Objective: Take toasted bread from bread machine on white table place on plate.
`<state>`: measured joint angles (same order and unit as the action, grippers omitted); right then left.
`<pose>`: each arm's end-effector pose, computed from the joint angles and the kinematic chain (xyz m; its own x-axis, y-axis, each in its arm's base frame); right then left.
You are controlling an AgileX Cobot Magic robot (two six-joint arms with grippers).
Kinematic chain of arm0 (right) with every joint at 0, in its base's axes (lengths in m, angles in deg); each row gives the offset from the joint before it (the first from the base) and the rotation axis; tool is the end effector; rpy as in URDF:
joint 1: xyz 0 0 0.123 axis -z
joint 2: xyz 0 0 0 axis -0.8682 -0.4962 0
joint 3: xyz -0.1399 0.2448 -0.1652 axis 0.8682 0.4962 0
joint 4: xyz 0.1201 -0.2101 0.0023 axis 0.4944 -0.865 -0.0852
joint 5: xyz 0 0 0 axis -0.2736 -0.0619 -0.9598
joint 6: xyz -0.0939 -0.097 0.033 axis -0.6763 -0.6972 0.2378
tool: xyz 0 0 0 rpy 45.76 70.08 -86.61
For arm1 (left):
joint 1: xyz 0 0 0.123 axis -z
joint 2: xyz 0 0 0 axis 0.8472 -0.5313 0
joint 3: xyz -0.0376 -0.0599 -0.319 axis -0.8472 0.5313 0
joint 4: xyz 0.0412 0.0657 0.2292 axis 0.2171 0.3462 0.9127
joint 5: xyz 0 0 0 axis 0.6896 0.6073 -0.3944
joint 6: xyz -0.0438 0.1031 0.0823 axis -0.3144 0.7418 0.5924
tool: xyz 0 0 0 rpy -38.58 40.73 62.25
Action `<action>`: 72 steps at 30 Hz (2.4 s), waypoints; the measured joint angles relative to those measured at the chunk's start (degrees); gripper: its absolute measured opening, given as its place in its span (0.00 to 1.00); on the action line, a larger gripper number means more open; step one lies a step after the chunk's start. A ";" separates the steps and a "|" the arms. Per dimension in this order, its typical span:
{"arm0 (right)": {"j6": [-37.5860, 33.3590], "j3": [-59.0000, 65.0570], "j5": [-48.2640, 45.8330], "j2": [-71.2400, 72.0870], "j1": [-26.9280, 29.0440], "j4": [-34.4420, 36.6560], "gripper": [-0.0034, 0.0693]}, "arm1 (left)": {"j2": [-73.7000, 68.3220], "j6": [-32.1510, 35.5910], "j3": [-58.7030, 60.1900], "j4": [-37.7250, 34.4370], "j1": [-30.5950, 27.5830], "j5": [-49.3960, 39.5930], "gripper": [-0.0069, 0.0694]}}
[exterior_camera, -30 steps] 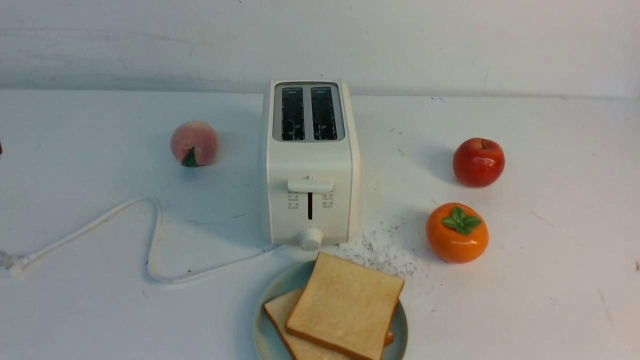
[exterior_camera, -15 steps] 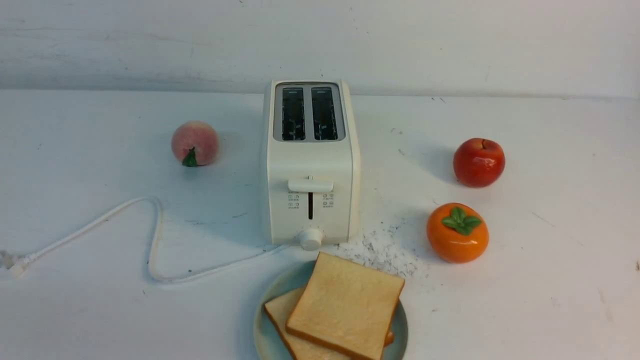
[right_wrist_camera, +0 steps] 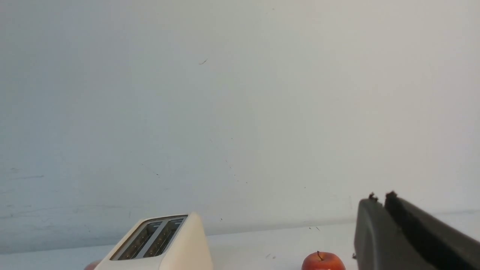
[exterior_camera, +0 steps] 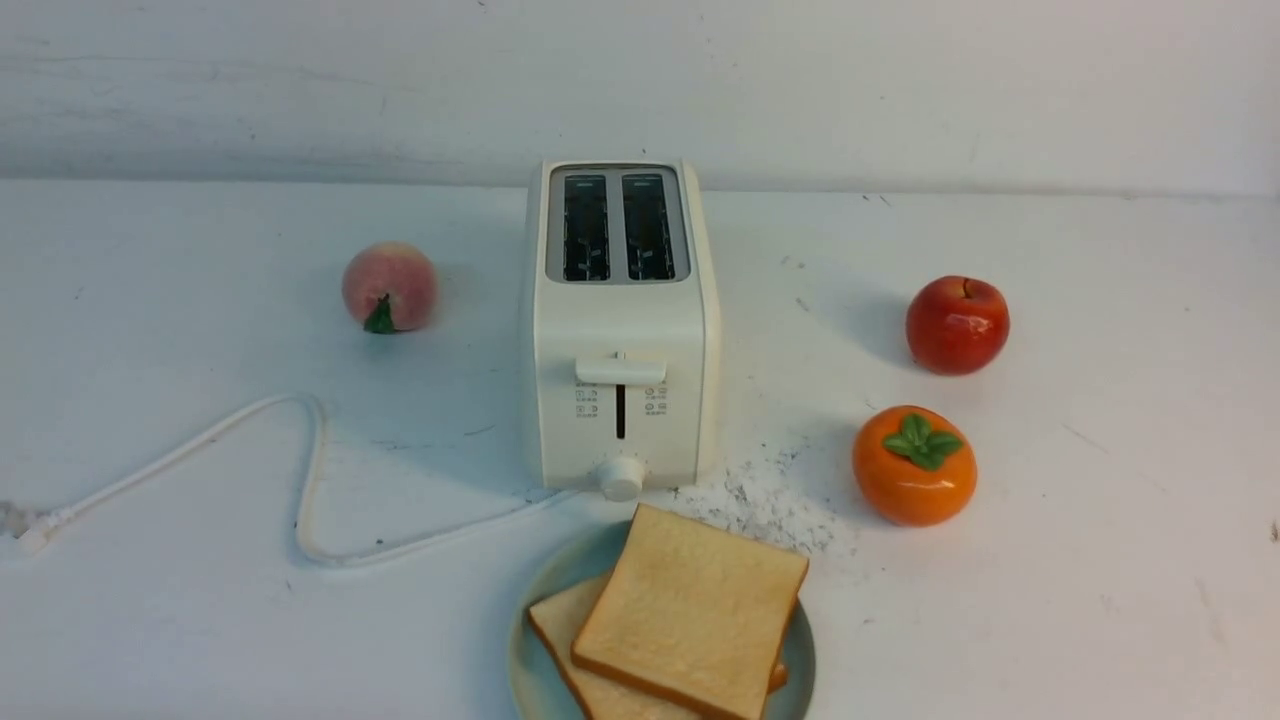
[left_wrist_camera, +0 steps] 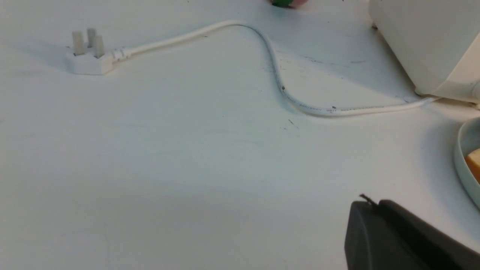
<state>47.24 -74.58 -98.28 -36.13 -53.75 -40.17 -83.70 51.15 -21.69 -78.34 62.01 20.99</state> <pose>-0.0022 0.0307 0.3420 0.2212 0.1919 -0.9562 -0.1508 0.9754 0.1609 0.0455 -0.0064 0.1537 -0.3265 -0.2750 -0.9043 -0.0040 0.9571 -0.2897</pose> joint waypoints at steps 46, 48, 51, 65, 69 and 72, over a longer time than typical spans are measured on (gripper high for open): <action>26.30 28.68 2.66 -0.45 -11.49 -40.31 0.19 | 0.00 0.00 0.04 0.10 0.00 -0.18 0.14; 26.48 28.68 2.84 -0.45 -10.86 -39.88 0.19 | 0.00 0.00 0.04 0.16 0.00 -0.18 0.15; 26.58 28.68 2.63 -0.45 -8.72 -39.17 0.19 | 0.00 0.00 0.04 0.22 0.00 -0.18 0.15; 26.58 28.62 1.55 -0.45 -7.97 -38.53 0.21 | 0.00 0.00 0.04 0.22 0.00 -0.18 0.17; 26.58 28.62 1.55 -0.45 -7.97 -38.53 0.22 | 0.00 0.00 0.04 0.22 0.00 -0.18 0.18; 26.58 28.62 1.55 -0.45 -7.97 -38.53 0.22 | 0.00 0.00 0.04 0.22 0.00 -0.18 0.19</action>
<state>73.82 -45.95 -96.73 -36.57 -61.72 -78.70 -83.70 51.15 -21.65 -78.13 62.01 20.81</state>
